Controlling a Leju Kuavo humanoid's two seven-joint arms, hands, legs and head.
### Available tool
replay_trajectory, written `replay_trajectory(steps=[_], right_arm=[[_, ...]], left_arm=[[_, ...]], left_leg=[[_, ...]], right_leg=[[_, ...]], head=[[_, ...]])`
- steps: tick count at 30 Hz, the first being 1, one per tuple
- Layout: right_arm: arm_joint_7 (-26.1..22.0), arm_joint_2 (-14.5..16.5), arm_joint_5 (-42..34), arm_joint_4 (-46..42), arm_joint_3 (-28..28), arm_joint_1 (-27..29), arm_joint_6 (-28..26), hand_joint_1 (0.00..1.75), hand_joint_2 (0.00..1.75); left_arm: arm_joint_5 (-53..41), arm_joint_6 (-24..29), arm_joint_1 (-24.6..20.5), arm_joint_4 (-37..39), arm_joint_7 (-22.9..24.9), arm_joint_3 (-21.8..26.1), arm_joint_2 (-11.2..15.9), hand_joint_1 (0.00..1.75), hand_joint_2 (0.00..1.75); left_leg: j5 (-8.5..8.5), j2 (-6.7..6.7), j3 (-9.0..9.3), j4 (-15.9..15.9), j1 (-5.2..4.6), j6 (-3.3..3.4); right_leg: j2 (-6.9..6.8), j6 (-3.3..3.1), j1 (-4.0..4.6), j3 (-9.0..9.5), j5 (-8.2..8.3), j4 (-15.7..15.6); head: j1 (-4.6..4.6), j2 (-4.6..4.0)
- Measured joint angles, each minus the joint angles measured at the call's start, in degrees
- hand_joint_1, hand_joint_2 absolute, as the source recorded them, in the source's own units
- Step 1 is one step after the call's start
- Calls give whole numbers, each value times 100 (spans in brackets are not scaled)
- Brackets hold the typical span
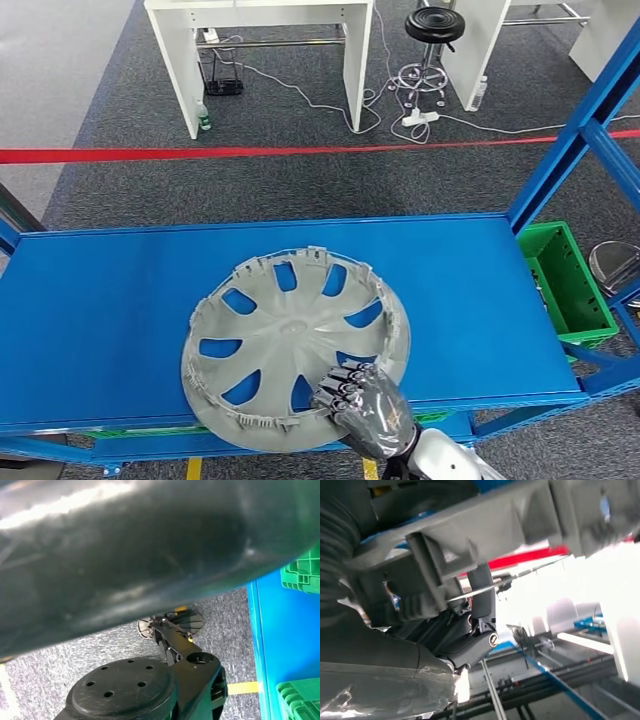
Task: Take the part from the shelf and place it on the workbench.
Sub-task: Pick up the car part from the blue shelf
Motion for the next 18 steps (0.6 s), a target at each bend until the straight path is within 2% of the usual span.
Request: replay_trajectory(steps=[18], right_arm=[[-576, 70, -96, -747, -731, 329, -2, 175, 175]], left_arm=[[-4, 6, 11, 0, -76, 0, -11, 0, 0]], left_leg=[[0, -2, 0, -1, -1, 0]], right_leg=[[-1, 3, 0, 1, -4, 0]], head=[[0, 0]])
